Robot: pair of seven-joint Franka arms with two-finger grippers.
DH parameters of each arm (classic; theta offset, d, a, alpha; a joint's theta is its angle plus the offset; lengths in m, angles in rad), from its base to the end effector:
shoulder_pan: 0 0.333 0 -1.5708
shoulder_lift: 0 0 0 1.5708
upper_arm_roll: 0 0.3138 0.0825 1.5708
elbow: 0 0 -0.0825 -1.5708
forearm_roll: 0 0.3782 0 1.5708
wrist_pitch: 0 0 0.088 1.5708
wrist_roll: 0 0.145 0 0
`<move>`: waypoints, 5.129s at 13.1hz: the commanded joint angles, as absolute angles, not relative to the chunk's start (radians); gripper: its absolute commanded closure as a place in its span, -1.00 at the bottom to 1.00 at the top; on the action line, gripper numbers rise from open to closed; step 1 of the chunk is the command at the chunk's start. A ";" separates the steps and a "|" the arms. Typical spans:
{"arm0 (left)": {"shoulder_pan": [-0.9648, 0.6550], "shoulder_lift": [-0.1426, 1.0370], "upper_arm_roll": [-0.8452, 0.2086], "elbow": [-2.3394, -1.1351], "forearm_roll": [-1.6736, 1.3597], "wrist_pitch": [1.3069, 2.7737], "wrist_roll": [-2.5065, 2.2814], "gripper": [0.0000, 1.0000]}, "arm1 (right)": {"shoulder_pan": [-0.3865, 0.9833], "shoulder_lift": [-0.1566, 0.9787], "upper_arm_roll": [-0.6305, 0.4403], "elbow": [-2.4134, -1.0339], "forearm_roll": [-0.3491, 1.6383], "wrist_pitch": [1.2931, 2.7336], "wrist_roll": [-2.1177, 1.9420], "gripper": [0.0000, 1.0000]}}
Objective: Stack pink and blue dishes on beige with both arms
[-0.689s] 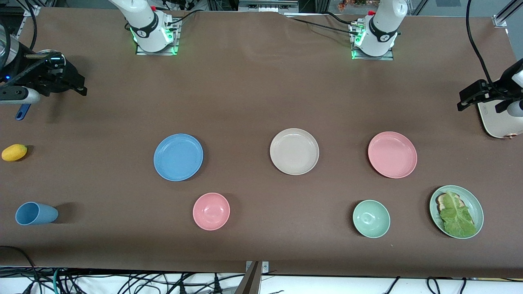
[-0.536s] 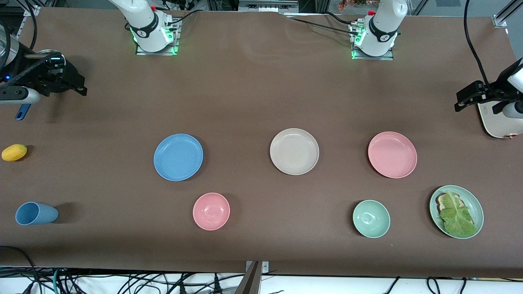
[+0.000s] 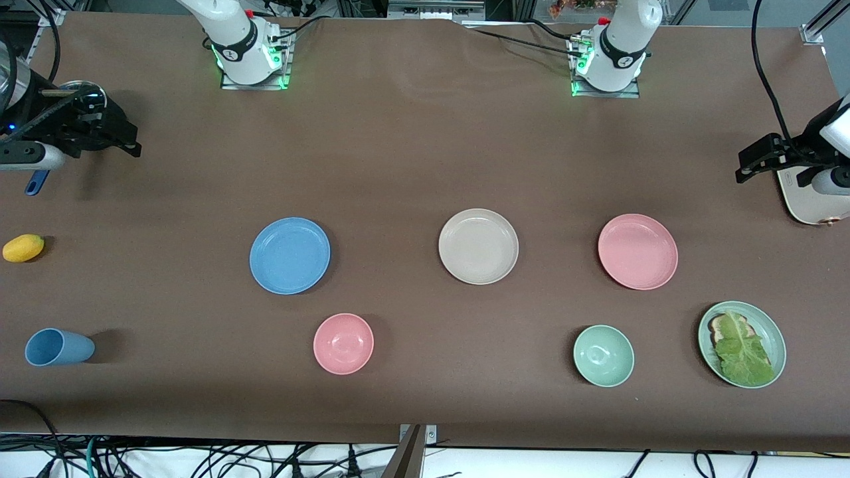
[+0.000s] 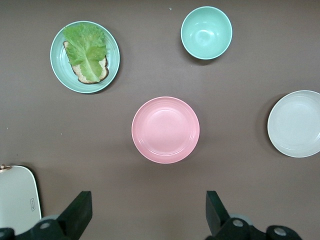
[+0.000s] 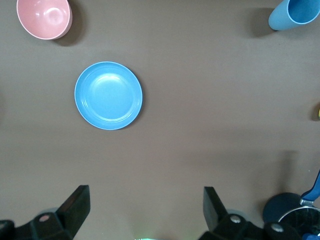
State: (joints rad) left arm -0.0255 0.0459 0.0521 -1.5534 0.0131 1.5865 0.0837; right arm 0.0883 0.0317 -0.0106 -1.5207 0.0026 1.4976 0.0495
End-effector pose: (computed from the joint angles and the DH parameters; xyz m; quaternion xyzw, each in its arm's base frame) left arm 0.5631 0.0163 0.5683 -0.9995 0.0287 0.0068 0.0074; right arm 0.5473 0.0431 0.5839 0.9995 0.0142 -0.0274 0.0006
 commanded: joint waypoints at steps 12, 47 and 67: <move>-0.029 0.055 0.051 -1.528 0.023 1.575 0.100 -1.00 | 0.086 0.031 -0.006 -1.509 0.012 1.506 0.041 -1.00; 0.000 0.155 0.060 -1.523 0.032 1.577 0.089 -1.00 | 0.084 0.034 -0.006 -1.509 0.014 1.508 0.048 -1.00; 0.104 0.448 0.061 -1.794 -0.026 1.969 0.103 -1.00 | 0.077 0.066 -0.006 -1.489 0.023 1.552 0.051 -1.00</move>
State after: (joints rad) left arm 0.0973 0.4987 0.0651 -1.6705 -0.0089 1.8601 0.0839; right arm 0.0892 0.0516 -0.0090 -1.5143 0.0053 1.5478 0.0493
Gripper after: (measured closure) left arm 0.000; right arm 0.000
